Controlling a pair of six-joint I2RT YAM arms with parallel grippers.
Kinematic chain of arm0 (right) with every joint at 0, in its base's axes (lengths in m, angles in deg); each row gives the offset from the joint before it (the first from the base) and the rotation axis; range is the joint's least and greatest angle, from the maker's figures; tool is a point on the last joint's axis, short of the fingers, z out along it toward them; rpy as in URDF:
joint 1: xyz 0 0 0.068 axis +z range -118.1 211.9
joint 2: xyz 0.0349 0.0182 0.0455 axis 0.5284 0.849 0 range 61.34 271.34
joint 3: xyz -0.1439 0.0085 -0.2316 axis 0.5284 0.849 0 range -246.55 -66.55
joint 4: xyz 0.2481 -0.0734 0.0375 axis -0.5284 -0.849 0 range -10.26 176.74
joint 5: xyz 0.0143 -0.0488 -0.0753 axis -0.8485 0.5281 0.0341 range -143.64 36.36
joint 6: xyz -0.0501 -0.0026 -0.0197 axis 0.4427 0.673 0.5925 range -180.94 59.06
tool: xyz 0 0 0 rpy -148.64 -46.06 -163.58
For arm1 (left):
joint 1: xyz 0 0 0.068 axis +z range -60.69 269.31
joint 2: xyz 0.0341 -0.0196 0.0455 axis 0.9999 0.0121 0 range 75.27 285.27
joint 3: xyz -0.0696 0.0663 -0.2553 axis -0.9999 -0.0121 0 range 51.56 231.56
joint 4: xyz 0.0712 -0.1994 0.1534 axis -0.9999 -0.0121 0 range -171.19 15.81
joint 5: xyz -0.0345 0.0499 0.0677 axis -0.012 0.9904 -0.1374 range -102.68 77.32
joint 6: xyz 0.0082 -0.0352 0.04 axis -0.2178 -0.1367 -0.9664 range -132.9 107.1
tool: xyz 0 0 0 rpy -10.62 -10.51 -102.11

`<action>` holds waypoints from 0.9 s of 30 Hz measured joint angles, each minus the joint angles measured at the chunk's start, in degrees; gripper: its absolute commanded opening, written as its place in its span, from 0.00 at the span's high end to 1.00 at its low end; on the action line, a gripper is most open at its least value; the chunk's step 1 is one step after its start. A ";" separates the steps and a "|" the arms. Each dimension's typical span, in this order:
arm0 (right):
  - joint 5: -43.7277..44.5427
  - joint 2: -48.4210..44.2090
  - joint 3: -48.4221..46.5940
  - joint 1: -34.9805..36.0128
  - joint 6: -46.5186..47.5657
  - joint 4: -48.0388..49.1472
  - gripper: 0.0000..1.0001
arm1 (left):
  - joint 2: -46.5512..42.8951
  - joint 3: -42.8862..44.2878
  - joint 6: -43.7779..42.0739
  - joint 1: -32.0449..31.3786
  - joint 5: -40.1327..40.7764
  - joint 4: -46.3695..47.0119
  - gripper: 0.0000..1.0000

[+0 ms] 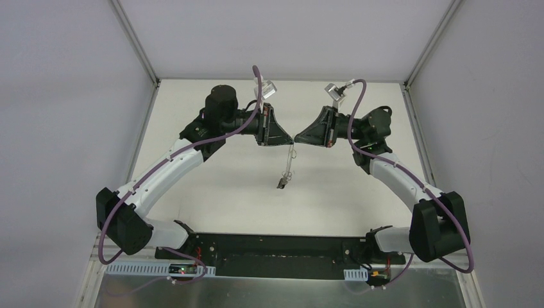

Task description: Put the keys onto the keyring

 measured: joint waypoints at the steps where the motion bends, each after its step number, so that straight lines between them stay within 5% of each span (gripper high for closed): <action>1: -0.02 0.02 0.00 0.00 -0.02 0.00 1.00 | 0.13 0.02 0.15 0.00 -0.15 0.13 0.93; 10: 0.13 0.07 0.33 -0.11 0.33 0.11 1.00 | 0.44 0.15 1.01 0.00 -1.22 0.79 1.00; 18: -0.09 -0.46 0.76 -0.26 7.48 -5.97 0.60 | 0.85 3.56 -8.28 -0.33 2.23 -10.67 1.00; 27: -1.64 -2.64 -0.17 -0.44 18.88 -18.78 0.56 | 0.74 7.45 -20.85 -3.54 11.45 -25.51 1.00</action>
